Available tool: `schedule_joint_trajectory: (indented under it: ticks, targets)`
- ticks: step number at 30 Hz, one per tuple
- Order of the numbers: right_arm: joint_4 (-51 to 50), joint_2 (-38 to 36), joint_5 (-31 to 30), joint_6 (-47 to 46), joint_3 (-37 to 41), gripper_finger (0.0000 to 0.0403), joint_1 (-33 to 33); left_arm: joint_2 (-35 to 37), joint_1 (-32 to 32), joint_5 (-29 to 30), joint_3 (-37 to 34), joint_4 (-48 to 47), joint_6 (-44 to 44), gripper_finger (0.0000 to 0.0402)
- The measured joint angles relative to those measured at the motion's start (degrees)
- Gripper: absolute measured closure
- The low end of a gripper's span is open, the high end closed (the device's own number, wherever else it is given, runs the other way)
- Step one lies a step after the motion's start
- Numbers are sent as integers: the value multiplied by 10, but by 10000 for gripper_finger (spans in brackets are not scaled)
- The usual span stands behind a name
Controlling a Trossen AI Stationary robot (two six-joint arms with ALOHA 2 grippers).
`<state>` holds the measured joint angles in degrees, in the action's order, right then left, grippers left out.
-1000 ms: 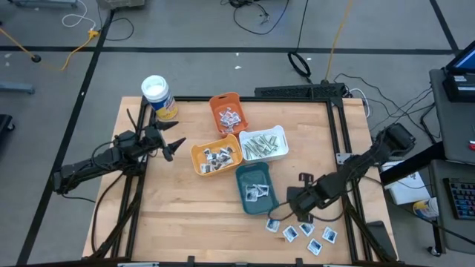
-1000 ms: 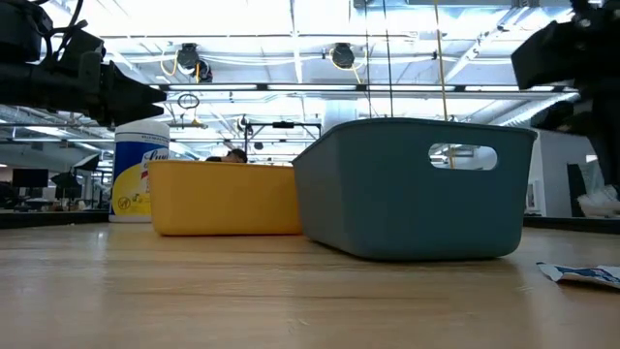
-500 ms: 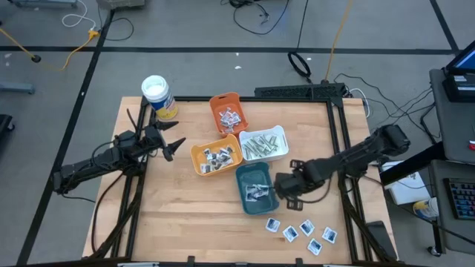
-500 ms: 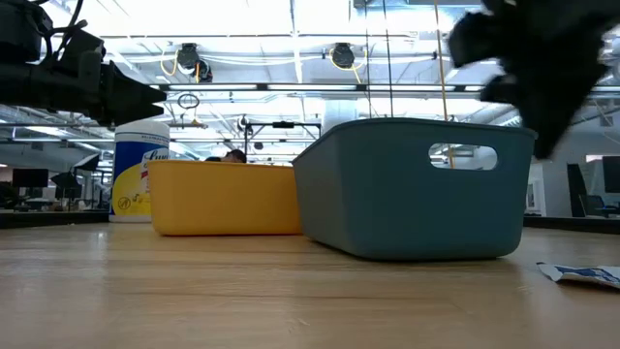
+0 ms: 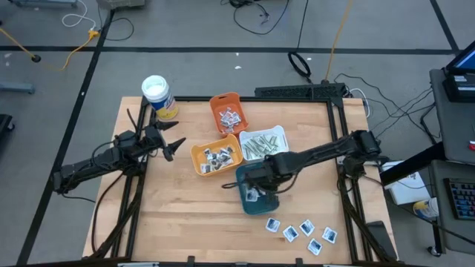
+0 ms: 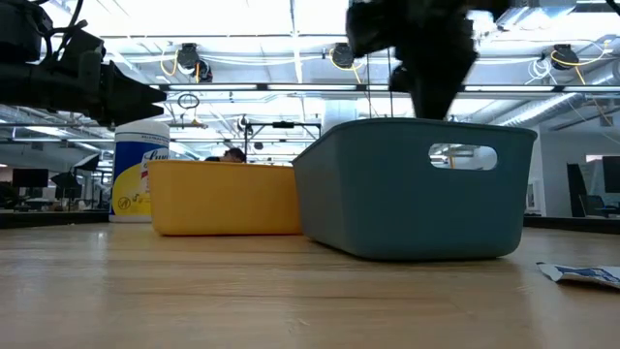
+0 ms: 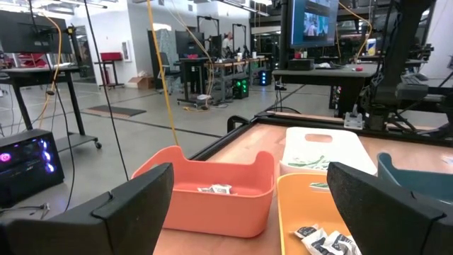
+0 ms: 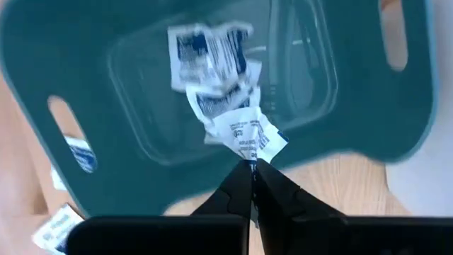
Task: Pick & Place First Aid Supplies
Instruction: Put the blue alcohol pad into the blue bin
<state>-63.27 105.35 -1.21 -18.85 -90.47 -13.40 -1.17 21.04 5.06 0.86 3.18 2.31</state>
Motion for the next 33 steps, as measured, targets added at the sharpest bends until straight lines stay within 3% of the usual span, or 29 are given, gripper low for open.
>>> schedule_joint_trajectory:
  ticks: [10, 24, 29, 33]
  targets:
    - [64, 53, -35, 0, -40, 402, 5, 0, 0, 0, 0, 0, 0, 23]
    - [152, 81, -51, -15, 19, 398, 12, 0, 0, 0, 0, 0, 0, 23]
    - [159, 81, -61, -21, 19, 369, 19, 0, 0, 0, 0, 0, 0, 23]
    - [160, 81, -33, -36, 19, 311, 22, 0, 0, 0, 0, 0, 0, 23]
